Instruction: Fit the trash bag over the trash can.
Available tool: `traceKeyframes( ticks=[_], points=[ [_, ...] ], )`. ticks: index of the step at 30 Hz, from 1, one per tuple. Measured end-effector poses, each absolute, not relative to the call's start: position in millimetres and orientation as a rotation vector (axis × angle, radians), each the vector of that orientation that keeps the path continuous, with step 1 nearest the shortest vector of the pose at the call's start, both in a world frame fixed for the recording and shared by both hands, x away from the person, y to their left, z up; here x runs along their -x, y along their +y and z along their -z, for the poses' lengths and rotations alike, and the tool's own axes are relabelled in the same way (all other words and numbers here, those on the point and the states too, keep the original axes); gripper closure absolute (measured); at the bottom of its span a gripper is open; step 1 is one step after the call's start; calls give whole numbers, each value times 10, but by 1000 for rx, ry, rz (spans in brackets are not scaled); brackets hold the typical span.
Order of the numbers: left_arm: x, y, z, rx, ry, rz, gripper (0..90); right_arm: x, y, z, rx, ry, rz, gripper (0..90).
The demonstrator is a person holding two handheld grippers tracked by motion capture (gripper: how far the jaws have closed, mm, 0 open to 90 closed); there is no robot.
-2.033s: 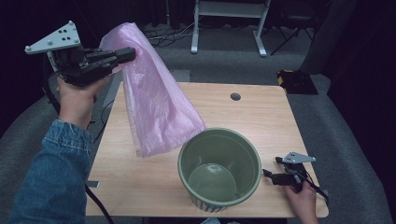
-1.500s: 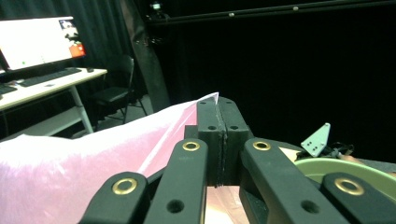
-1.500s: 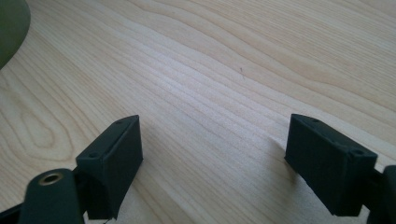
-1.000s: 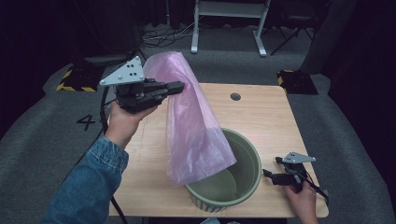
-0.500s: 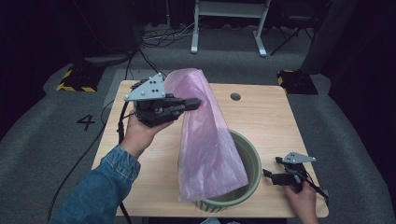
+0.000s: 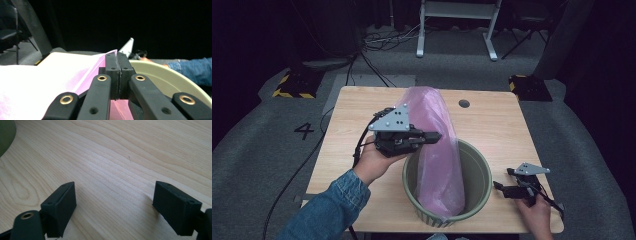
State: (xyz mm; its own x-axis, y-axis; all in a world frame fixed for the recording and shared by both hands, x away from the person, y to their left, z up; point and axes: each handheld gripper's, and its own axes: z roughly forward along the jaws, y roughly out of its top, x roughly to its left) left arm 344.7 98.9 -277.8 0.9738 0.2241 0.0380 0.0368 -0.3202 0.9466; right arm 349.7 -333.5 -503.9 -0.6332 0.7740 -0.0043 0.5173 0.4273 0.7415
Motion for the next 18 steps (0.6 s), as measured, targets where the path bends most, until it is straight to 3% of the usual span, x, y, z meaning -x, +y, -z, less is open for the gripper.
traceKeyframes(
  ticks=[9, 18],
  points=[
    [-3292, 952, 2947, -1957, 196, -216, 892, -3498, -3335, 5039, -1106, 2341, -1036, 188],
    [-3175, 925, 3142, -2002, 203, -131, 892, -3498, -3335, 5039, -1106, 2341, -1036, 188]
  ],
)
